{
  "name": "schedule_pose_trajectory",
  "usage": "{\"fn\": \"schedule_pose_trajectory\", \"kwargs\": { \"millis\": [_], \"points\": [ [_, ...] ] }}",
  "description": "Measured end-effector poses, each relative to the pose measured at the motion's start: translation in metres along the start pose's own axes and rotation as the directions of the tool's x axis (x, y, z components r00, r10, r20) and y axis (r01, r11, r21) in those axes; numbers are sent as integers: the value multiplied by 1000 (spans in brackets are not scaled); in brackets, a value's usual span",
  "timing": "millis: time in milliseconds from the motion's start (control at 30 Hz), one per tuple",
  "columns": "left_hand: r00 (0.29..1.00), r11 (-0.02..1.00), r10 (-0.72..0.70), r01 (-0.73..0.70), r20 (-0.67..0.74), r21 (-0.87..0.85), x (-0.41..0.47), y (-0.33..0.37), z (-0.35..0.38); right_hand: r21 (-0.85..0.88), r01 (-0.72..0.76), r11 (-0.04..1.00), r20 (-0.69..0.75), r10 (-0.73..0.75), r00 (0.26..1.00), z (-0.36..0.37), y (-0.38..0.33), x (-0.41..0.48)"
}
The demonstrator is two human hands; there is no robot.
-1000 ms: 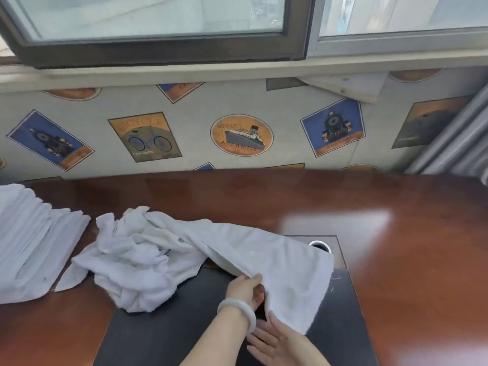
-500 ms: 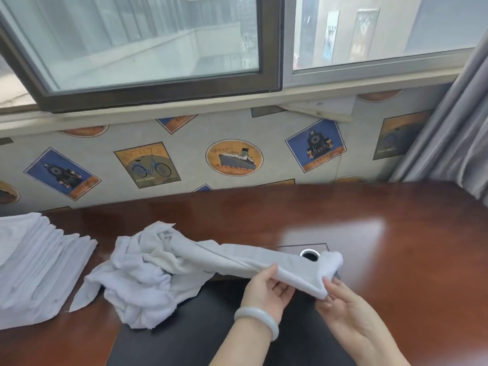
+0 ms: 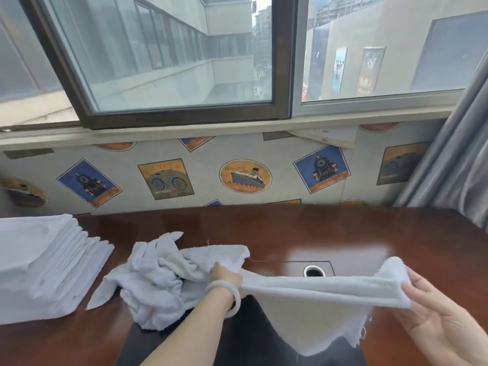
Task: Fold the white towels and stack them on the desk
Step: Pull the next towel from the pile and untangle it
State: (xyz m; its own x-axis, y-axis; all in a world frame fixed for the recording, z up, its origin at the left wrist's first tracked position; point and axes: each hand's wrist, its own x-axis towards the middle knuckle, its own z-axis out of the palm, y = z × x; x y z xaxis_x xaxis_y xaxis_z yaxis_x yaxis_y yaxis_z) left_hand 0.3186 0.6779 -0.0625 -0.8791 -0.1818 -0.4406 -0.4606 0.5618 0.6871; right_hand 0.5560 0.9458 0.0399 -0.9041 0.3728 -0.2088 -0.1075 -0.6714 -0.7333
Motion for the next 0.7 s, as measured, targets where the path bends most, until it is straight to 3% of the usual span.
{"fn": "schedule_pose_trajectory", "kwargs": {
  "millis": [200,400,467,500,567,633,700],
  "points": [
    [999,995,-41,38,33,87,-34,-75,-6,3,-124,992,-102,123,987,-27,16,5],
    [979,950,-107,49,176,308,-62,-148,-6,-122,-375,919,-263,334,905,-47,46,8],
    [996,901,55,-82,76,427,-74,-168,8,-192,-408,892,-340,330,881,-50,59,9],
    [989,884,84,-129,120,449,-80,-167,7,-184,-389,903,-420,286,861,-50,64,11],
    [964,732,225,-262,139,628,-82,-157,12,-316,-326,891,-405,183,896,-46,80,13],
    [909,683,360,-410,210,605,-73,-139,15,-499,-330,801,-373,145,916,-40,95,13],
    [890,745,390,-456,237,486,-56,-120,19,-565,-352,746,-385,139,912,-32,110,21]
  ]
}}
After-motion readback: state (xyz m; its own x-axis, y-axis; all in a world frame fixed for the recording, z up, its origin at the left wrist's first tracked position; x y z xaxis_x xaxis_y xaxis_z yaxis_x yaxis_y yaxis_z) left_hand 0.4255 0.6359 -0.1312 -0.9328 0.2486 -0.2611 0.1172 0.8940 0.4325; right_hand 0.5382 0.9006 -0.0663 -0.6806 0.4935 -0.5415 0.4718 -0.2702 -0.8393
